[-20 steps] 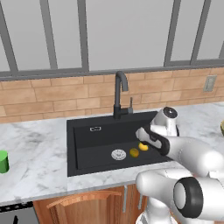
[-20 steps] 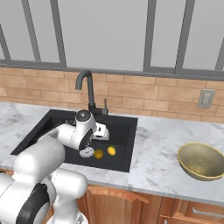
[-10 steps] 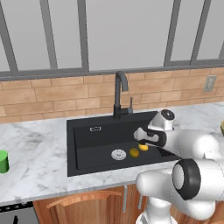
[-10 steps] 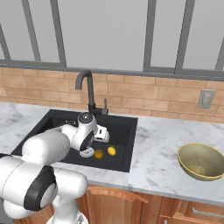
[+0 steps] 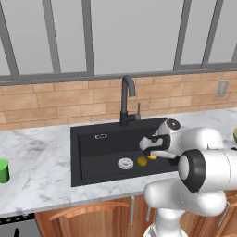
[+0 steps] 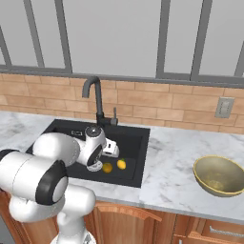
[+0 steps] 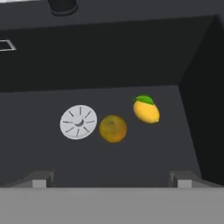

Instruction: Remove the lemon and orange from the sink. Then move the bowl and cup from the counter to the sink for washing.

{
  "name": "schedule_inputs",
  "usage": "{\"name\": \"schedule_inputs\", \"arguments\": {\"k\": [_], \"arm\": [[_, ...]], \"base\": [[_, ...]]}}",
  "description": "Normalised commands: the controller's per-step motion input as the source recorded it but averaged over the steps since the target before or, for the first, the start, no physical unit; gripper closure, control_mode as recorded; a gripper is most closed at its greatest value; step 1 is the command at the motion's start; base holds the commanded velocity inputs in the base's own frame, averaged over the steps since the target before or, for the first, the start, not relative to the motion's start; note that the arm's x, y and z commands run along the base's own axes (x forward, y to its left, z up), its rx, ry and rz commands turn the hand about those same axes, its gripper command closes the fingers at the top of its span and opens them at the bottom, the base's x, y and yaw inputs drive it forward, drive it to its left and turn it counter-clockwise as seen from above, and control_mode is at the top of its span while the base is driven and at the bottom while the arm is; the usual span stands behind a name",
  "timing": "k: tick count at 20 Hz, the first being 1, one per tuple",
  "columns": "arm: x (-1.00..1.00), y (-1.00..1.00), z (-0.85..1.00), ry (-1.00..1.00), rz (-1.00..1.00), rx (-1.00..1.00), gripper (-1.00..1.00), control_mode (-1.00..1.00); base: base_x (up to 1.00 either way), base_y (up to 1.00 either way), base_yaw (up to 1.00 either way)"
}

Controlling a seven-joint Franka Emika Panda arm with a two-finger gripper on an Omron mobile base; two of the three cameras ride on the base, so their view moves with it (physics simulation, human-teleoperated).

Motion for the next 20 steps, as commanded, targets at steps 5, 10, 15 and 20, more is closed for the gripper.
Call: {"name": "schedule_inputs", "arguments": {"k": [5,10,15,20], "arm": [[0.12,0.02,-0.23,0.01,-0.01,0.0,-1.0,-1.0],[0.12,0.01,-0.23,0.03,-0.01,0.0,-1.0,-1.0],[0.12,0.01,-0.2,0.01,0.0,0.0,-1.0,-1.0],[0.13,0.01,-0.18,0.01,0.0,0.0,-1.0,-1.0]], "base": [[0.0,0.0,0.0],[0.0,0.0,0.0],[0.0,0.0,0.0],[0.0,0.0,0.0]]}}
